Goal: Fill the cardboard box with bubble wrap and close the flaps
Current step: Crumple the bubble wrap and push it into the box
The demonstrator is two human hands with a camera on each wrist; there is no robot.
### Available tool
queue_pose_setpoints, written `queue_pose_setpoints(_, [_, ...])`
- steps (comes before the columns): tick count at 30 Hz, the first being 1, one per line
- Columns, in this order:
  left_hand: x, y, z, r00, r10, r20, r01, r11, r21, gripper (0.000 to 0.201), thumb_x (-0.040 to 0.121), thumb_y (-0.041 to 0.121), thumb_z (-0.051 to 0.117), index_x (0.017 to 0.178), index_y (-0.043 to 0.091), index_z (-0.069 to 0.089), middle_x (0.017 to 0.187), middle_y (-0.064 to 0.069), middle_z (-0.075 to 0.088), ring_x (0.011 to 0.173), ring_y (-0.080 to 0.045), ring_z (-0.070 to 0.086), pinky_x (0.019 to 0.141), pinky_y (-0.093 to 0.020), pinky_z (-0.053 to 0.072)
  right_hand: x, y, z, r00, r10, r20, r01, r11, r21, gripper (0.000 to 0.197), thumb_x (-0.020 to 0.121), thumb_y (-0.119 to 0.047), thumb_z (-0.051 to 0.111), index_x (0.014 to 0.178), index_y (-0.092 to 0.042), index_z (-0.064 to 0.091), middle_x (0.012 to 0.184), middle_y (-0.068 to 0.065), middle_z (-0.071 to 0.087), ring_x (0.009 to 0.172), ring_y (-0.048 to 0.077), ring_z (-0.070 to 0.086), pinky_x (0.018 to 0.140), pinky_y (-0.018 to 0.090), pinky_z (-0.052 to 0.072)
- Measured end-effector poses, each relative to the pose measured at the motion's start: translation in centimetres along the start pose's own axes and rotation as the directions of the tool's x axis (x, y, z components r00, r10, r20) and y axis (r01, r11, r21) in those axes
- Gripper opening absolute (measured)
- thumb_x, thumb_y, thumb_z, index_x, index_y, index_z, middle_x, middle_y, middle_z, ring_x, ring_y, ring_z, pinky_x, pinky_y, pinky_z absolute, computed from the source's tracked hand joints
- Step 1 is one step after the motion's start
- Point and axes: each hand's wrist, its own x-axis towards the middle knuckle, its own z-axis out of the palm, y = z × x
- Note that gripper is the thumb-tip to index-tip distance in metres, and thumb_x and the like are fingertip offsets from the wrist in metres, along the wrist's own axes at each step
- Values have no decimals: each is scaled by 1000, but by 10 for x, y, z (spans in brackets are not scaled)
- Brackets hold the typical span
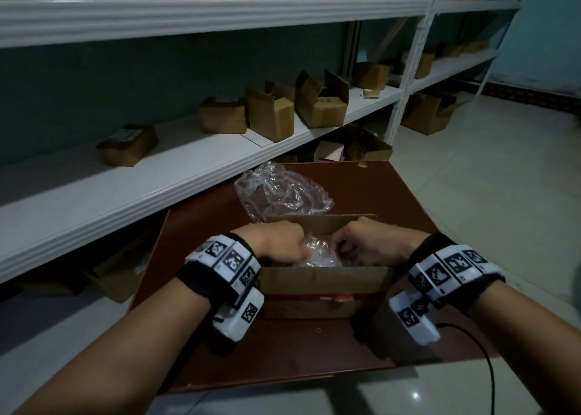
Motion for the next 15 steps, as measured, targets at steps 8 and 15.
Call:
queue_pose_setpoints(8, [-2,13,0,852,393,-345,-266,894,362,54,76,18,88,125,22,66,109,-1,70,100,-20,68,91,-36,57,-22,-12,-7,998,-51,-32,48,995,-88,30,83,-1,75,98,-25,77,89,-16,72,82,-4,68,78,18,56])
queue_pose_setpoints(15, [1,7,2,881,346,-323,-270,928,256,53,77,15,89,127,26,73,120,1,73,103,-15,71,96,-33,58,-32,-26,-27,959,16,-283,-123,924,-363,25,73,-45,86,85,-24,78,88,-11,63,81,7,63,65,18,51])
